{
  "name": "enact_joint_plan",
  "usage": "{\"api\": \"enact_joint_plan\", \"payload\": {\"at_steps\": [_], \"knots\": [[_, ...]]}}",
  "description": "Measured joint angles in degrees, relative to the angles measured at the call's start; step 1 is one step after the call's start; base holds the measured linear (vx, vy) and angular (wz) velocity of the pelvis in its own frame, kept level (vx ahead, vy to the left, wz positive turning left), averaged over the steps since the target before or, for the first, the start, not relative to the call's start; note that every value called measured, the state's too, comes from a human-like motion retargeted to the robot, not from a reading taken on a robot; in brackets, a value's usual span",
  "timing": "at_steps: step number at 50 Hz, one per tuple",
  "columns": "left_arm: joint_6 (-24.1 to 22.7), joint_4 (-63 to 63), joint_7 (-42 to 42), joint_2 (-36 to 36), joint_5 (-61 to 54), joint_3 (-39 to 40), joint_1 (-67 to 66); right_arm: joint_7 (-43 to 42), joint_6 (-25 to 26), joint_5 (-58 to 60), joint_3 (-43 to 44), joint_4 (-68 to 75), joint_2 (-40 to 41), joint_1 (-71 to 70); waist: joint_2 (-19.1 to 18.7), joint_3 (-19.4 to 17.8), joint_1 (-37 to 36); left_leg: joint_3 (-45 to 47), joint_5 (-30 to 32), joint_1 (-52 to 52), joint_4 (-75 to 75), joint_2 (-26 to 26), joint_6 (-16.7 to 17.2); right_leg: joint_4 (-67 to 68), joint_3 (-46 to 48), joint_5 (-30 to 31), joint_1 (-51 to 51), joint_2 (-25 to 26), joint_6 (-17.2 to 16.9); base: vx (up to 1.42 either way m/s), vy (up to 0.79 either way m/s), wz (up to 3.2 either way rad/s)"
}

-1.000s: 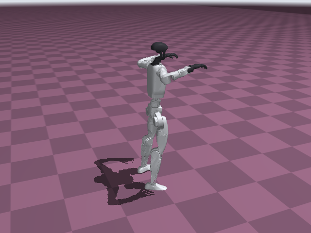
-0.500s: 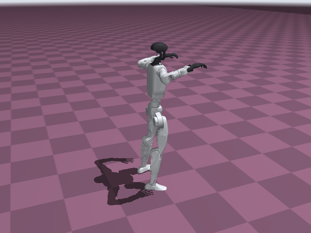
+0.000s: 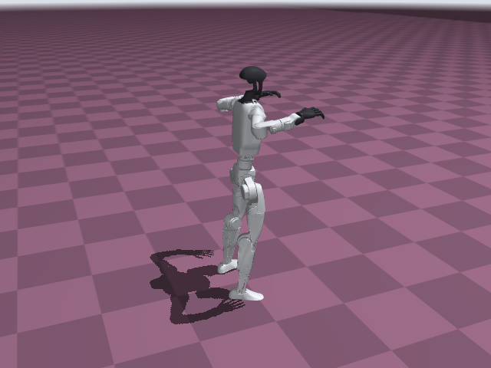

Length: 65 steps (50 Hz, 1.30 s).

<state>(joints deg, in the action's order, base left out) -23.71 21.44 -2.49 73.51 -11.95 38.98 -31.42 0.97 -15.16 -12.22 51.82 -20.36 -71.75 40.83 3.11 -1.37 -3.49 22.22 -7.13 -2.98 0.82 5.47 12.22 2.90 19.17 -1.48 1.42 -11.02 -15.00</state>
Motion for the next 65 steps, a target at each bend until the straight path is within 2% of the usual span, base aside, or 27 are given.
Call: {"api": "enact_joint_plan", "payload": {"at_steps": [5,9,13,18,22,25,28,33,38,43,47,50,53,56,60,65], "knots": [[0.8,-2.6,1.1,-7.3,-0.4,-14.8,7.8,0.4,0.3,-1.7,-16.9,0.7,7.6,-8.1,0.6,-1.0,-0.1,0.1,-0.1,0.1,0.1,-0.2,-0.3,0.2,-0.2,-0.1,-0.2,-0.3,0.0,0.00,0.00,0.00],[1.9,-11.3,1.2,-16.2,1.4,-28.8,15.2,0.4,0.6,1.7,-32.1,7.6,15.7,-15.6,1.1,-1.6,-0.1,0.0,-0.2,-0.1,0.1,-0.8,-0.4,0.3,-0.1,-0.4,-0.1,-0.9,0.0,0.00,0.00,0.00],[3.9,-27.5,-0.9,-25.8,4.9,-42.5,22.6,-2.1,2.6,4.5,-47.6,22.5,25.7,-24.8,1.6,-2.1,-0.1,0.0,-0.5,-0.4,-0.1,-1.4,-0.5,0.5,-0.1,-0.7,0.2,-1.5,0.0,0.00,0.00,0.00],[7.6,-54.2,-3.7,-37.1,8.9,-55.5,30.8,-6.5,5.9,4.8,-63.1,49.5,38.8,-35.7,2.1,-3.0,-0.5,0.3,-0.7,-0.7,-0.1,-1.6,-0.9,0.9,-0.5,-0.9,0.2,-1.8,0.3,0.00,0.00,0.00],[11.4,-71.8,-3.7,-45.6,8.4,-58.5,34.0,-5.2,8.9,2.1,-68.2,68.8,47.7,-41.2,2.5,-3.9,-1.2,0.6,-1.0,-0.7,0.2,-1.8,-1.4,2.3,-0.8,-1.4,-0.7,-2.2,0.4,0.00,0.00,0.00],[13.8,-78.7,-3.9,-50.3,4.6,-57.3,34.0,-4.0,11.5,-0.9,-67.8,76.7,52.1,-42.2,2.6,-4.8,-1.4,0.3,-1.0,-0.5,0.2,-2.1,-1.6,1.0,-0.8,-0.9,-0.1,-2.3,0.6,0.00,0.02,0.03],[14.2,-80.5,-5.5,-53.4,0.2,-54.9,32.5,-5.0,12.0,-3.2,-67.3,78.9,54.1,-41.5,2.7,-5.6,-1.7,-0.1,-1.0,-0.2,-0.1,-2.5,-1.6,1.0,-0.5,-0.8,-0.2,-2.7,0.7,0.01,0.06,0.09],[12.1,-77.6,-9.3,-56.5,-7.0,-51.2,28.1,-10.8,10.4,-2.8,-68.5,76.1,54.2,-39.0,2.8,-5.7,-2.3,-0.4,-1.0,-0.5,-1.6,-3.4,-1.2,0.7,0.0,-0.8,-0.3,-3.2,0.7,0.04,0.09,0.09],[12.1,-76.3,-11.3,-56.6,-9.3,-50.2,26.9,-15.0,10.8,-0.8,-69.0,74.5,53.2,-40.1,2.9,-5.2,-3.0,-1.2,-1.8,-1.4,-2.0,-3.9,-0.9,1.7,0.4,-1.1,0.3,-3.9,1.1,0.07,0.11,0.10],[16.3,-77.7,-10.4,-53.2,-7.7,-53.2,32.3,-15.5,13.7,-1.9,-70.1,76.8,52.6,-47.2,2.6,-5.0,-3.6,-3.3,-3.2,-1.9,0.9,-3.5,-1.3,7.5,1.6,-1.1,0.2,-5.1,3.4,0.07,0.12,0.29],[18.8,-74.8,-8.1,-47.8,-5.1,-57.6,41.3,-15.3,15.2,-2.3,-73.2,78.3,51.6,-57.9,1.6,-5.7,-4.2,-5.3,-4.2,-2.9,3.3,-2.2,-2.1,18.3,2.7,0.3,-2.2,-6.6,7.5,0.06,0.11,0.41],[18.6,-68.4,-7.3,-42.2,-2.4,-60.2,48.9,-15.8,14.9,-1.4,-75.9,75.5,49.7,-66.5,1.0,-5.7,-4.9,-6.6,-4.5,-4.2,3.8,-1.5,-2.8,28.1,2.0,1.9,-5.7,-7.7,10.0,0.06,0.06,0.39],[16.6,-59.9,-7.9,-36.3,0.5,-61.2,57.4,-16.4,13.2,0.4,-77.7,68.4,46.5,-74.9,1.1,-5.2,-5.3,-8.2,-4.4,-5.0,3.7,-1.2,-3.3,33.4,-1.7,1.7,-8.9,-6.5,9.4,0.08,0.00,0.46],[13.7,-50.6,-10.0,-31.1,2.5,-61.1,66.4,-17.1,10.7,2.4,-78.7,58.7,42.2,-83.3,1.4,-4.4,-5.4,-9.9,-4.2,-5.4,3.4,-1.2,-3.2,31.0,-5.5,-0.1,-10.0,-3.8,7.2,0.10,-0.05,0.54],[9.8,-38.2,-13.3,-25.9,4.1,-60.4,78.7,-19.0,7.4,5.7,-79.6,45.2,35.9,-95.1,2.3,-3.6,-5.3,-12.1,-4.1,-5.5,3.0,-1.9,-2.6,18.6,-6.0,-2.1,-8.3,-2.2,5.6,0.13,-0.08,0.56],[6.7,-25.5,-15.3,-21.4,7.3,-60.9,92.7,-21.6,5.4,10.7,-80.4,32.9,29.9,-109.6,3.3,-2.4,-5.3,-15.0,-4.2,-4.9,3.2,-3.2,-2.3,5.6,-6.9,0.9,-5.2,-1.2,4.7,0.16,-0.12,0.59]]}}
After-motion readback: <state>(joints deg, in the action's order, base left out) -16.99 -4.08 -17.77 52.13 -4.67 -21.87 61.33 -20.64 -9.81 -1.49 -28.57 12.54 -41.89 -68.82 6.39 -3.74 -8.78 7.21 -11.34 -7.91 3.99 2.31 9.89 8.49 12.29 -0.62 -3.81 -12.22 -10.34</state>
